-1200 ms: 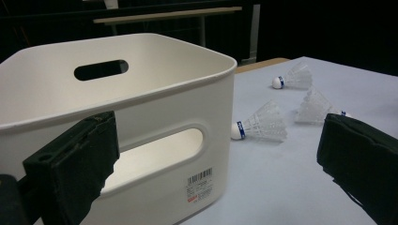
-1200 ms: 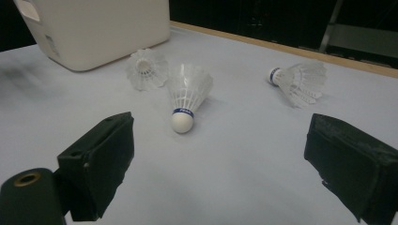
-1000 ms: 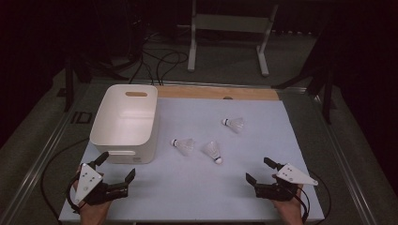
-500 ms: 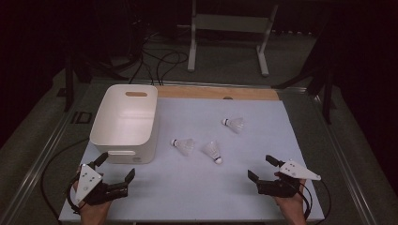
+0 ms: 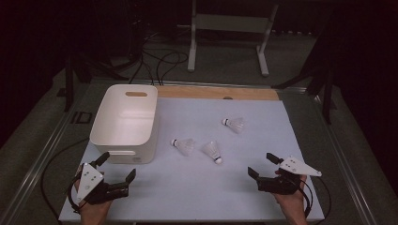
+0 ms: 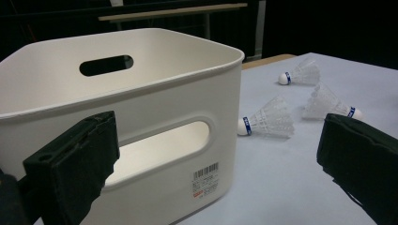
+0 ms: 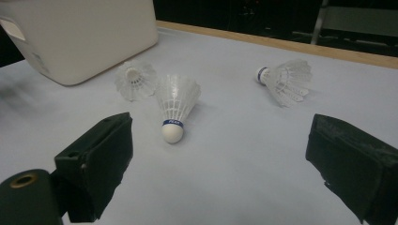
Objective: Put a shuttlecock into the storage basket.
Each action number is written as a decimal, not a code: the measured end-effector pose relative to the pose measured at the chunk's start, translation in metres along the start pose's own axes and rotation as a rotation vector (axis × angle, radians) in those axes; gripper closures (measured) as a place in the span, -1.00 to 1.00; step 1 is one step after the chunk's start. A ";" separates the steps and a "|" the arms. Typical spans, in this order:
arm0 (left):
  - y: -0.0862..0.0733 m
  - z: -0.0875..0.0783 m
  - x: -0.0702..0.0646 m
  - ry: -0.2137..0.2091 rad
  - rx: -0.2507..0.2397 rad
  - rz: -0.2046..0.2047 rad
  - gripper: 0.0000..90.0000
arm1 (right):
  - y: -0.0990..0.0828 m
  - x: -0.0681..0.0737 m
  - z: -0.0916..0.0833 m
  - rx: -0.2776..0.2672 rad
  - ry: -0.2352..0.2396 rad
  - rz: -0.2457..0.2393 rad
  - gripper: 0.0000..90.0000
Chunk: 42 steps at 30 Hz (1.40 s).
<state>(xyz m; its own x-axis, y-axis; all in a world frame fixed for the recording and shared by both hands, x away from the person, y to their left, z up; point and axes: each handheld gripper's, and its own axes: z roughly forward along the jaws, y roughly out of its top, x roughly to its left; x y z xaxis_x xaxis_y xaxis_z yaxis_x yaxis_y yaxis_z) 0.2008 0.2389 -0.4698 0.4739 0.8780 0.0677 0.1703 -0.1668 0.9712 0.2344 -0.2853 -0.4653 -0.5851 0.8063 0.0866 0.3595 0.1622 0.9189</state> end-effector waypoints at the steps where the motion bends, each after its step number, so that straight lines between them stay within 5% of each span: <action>1: 0.000 0.000 0.000 0.001 -0.002 -0.002 -1.00 | 0.000 0.000 0.000 0.001 0.000 0.002 -0.83; 42: -0.003 0.002 -0.004 0.002 0.042 0.004 -1.00 | 0.048 0.003 0.036 0.115 -0.029 -0.010 -0.82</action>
<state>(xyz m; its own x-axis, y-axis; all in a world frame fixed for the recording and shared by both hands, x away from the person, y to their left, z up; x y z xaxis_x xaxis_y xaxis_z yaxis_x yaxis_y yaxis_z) 0.2006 0.2352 -0.4739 0.4730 0.8782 0.0718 0.2045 -0.1887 0.9605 0.2763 -0.2549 -0.4348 -0.5686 0.8200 0.0650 0.4354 0.2330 0.8696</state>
